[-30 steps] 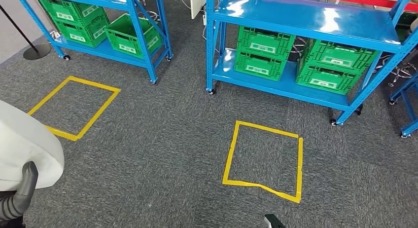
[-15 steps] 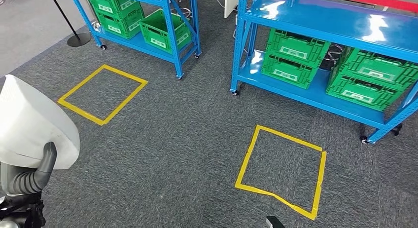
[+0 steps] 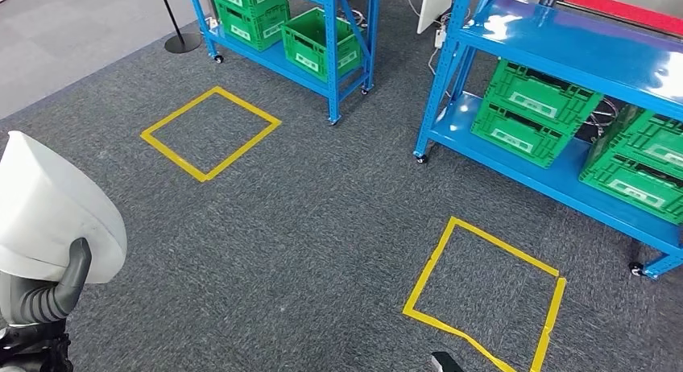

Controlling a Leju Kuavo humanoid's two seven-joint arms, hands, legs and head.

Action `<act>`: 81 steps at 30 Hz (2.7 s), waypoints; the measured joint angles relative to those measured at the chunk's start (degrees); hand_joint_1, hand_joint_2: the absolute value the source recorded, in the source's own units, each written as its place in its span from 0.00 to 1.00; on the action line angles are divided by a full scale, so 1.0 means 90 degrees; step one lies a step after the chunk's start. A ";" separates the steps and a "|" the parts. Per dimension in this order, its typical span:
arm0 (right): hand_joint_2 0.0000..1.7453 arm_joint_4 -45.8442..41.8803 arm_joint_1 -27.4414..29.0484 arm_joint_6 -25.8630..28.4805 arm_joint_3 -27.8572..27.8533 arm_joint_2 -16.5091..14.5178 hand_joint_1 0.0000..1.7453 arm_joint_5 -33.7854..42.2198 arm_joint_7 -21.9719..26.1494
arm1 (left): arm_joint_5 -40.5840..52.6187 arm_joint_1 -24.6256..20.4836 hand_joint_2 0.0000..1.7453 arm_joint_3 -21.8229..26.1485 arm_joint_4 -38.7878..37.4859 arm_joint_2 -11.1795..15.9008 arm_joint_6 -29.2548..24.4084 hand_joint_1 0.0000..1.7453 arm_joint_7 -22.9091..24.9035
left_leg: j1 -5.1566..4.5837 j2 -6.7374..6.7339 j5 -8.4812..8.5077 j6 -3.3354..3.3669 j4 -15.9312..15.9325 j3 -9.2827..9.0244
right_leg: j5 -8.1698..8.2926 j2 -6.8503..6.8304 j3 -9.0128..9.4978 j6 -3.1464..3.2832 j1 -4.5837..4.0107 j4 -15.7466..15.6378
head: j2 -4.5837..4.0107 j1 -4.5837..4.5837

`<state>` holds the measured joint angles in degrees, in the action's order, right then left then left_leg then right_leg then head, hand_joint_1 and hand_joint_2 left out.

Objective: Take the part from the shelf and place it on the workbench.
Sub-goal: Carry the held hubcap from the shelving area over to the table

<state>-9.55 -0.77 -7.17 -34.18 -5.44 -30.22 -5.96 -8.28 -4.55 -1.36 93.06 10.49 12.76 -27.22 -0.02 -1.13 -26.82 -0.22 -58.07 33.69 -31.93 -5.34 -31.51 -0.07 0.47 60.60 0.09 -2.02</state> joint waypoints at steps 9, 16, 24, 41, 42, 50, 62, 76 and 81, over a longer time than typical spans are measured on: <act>0.00 0.0001 0.0056 -0.0009 0.0000 0.0041 0.00 -0.0128 -0.0075 | 0.0194 0.0291 1.00 -0.0019 0.0183 -0.0045 -0.0020 1.00 -0.0086 | 0.0050 0.0719 -0.0006 -0.0005 -0.0089 0.0038 | 0.0078 0.0833 -0.0258 -0.0053 0.0068 0.0327 | 0.0000 -0.0048; 0.00 0.0002 0.0022 -0.0078 0.0001 0.0074 0.00 -0.0270 -0.0033 | 0.0132 0.0269 1.00 -0.0029 0.0183 0.0075 0.0021 1.00 -0.0164 | 0.0053 0.0568 -0.0163 -0.0275 -0.0412 0.0291 | 0.0256 0.0623 -0.0081 0.0227 0.0043 -0.0121 | 0.0000 -0.0024; 0.00 0.0002 0.0048 -0.0120 0.0002 0.0092 0.00 -0.0306 0.0092 | 0.0070 0.0324 1.00 -0.0043 0.0109 0.0159 -0.0012 1.00 -0.0181 | 0.0020 -0.0094 -0.0261 -0.0242 -0.0737 0.0297 | 0.0196 0.0016 -0.0042 0.0270 -0.0043 -0.0124 | 0.0000 0.0019; 0.00 0.0002 0.0041 -0.0148 0.0027 0.0131 0.00 -0.0421 0.0160 | -0.0019 -0.0153 1.00 -0.0245 -0.0586 0.0140 -0.0147 1.00 -0.0351 | 0.0040 0.0787 -0.0039 -0.0082 -0.0110 0.0006 | 0.0253 0.0955 -0.0214 -0.0002 0.0068 0.0082 | 0.0000 -0.0018; 0.00 0.0002 0.0037 -0.0162 0.0027 0.0132 0.00 -0.0438 0.0169 | -0.0002 -0.0168 1.00 -0.0253 -0.0613 0.0145 -0.0182 1.00 -0.0371 | 0.0039 0.0849 -0.0033 -0.0129 -0.0111 0.0025 | 0.0252 0.0986 -0.0184 0.0033 0.0061 0.0006 | 0.0000 -0.0020; 0.00 0.0002 0.0001 -0.0219 0.0027 0.0164 0.00 -0.0517 0.0058 | -0.0045 -0.0199 1.00 -0.0282 -0.0745 0.0226 -0.0400 1.00 -0.0366 | 0.0038 0.0186 -0.0793 -0.0322 -0.1735 0.0863 | 0.0280 0.0414 -0.0151 0.0345 -0.0015 -0.0082 | 0.0000 0.0041; 0.00 0.0002 -0.0016 -0.0180 0.0027 0.0184 0.00 -0.0512 0.0047 | -0.0031 -0.0212 1.00 -0.0337 -0.0767 0.0217 -0.0433 1.00 -0.0333 | -0.0050 -0.0226 -0.0065 -0.0150 -0.0329 0.0098 | 0.0200 -0.0013 -0.0064 0.0299 -0.0078 -0.0078 | 0.0000 0.0040; 0.00 0.0002 0.0062 0.0055 -0.0030 0.0172 0.00 -0.0208 0.0117 | 0.0231 -0.0053 1.00 -0.0368 -0.0653 0.0129 -0.0455 1.00 -0.0399 | 0.0015 0.0856 -0.0002 -0.0129 -0.0121 0.0037 | 0.0299 0.0917 -0.0210 0.0026 0.0051 0.0024 | 0.0000 -0.0008; 0.00 0.0002 0.0055 0.0140 -0.0154 0.0198 0.00 -0.0183 0.0226 | 0.0220 0.0188 1.00 -0.0311 -0.0516 0.0080 -0.0421 1.00 -0.0612 | 0.0023 0.0362 -0.0348 -0.0272 -0.0673 0.0340 | 0.0352 0.0584 -0.0172 0.0257 0.0034 -0.0076 | 0.0000 0.0038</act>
<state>-9.53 -0.28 -5.91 -35.57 -3.66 -31.87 -3.93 -6.30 -2.86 -4.16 88.42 11.21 8.98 -32.72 0.19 2.13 -29.95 -2.66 -64.13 36.74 -28.76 -0.09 -33.06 2.24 0.77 59.91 0.09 -1.67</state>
